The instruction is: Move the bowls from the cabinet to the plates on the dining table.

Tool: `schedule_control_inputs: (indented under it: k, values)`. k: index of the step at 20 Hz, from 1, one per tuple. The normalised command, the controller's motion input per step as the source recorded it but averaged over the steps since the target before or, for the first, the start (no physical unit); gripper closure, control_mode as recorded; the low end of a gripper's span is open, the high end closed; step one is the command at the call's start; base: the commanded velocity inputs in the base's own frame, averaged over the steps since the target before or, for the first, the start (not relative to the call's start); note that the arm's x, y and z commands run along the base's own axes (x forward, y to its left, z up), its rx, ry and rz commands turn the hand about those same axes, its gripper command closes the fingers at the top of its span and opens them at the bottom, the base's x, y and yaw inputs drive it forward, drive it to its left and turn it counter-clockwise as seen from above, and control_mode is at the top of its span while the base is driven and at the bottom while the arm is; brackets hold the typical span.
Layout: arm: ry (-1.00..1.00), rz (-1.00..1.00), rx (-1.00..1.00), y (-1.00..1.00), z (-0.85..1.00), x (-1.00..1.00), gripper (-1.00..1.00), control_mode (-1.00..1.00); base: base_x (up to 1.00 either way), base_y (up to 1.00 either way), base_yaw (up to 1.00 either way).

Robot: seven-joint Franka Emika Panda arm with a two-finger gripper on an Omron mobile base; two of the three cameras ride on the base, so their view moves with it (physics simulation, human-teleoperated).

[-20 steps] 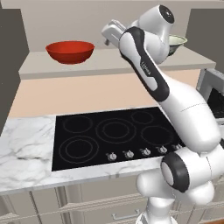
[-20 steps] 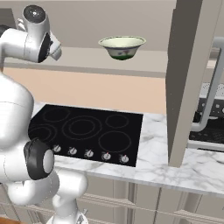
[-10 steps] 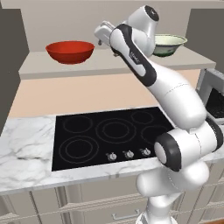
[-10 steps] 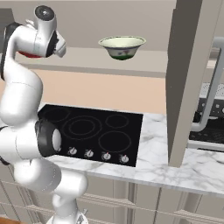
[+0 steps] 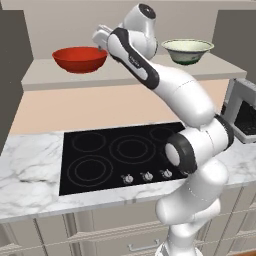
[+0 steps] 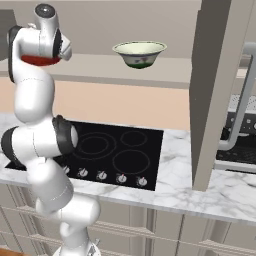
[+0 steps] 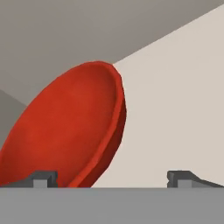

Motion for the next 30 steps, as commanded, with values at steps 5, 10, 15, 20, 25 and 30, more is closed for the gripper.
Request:
schedule_control_inputs:
  k: [5,10,15,20,25,30]
  values:
    - [-0.02,0.00,-0.05,0.13,0.00,0.30,-1.00,-1.00,0.00,0.00,0.00]
    - [-0.05,0.00,-0.02,0.05,-0.01,0.19,-1.00,-1.00,0.00,0.00,0.00]
    - [-0.03,0.00,-0.05,0.02,-0.11,0.09,-1.00,-1.00,0.00,0.00,0.00]
    - [-0.02,0.00,-0.05,0.00,-0.18,0.00,-1.00,-1.00,0.00,0.00,0.00]
    - [-0.03,0.00,-0.05,-0.01,-0.30,-0.01,-1.00,-1.00,0.00,0.00,0.00]
    - [-0.06,0.00,-0.04,-0.01,-0.25,0.00,-1.00,-1.00,0.00,0.00,0.00]
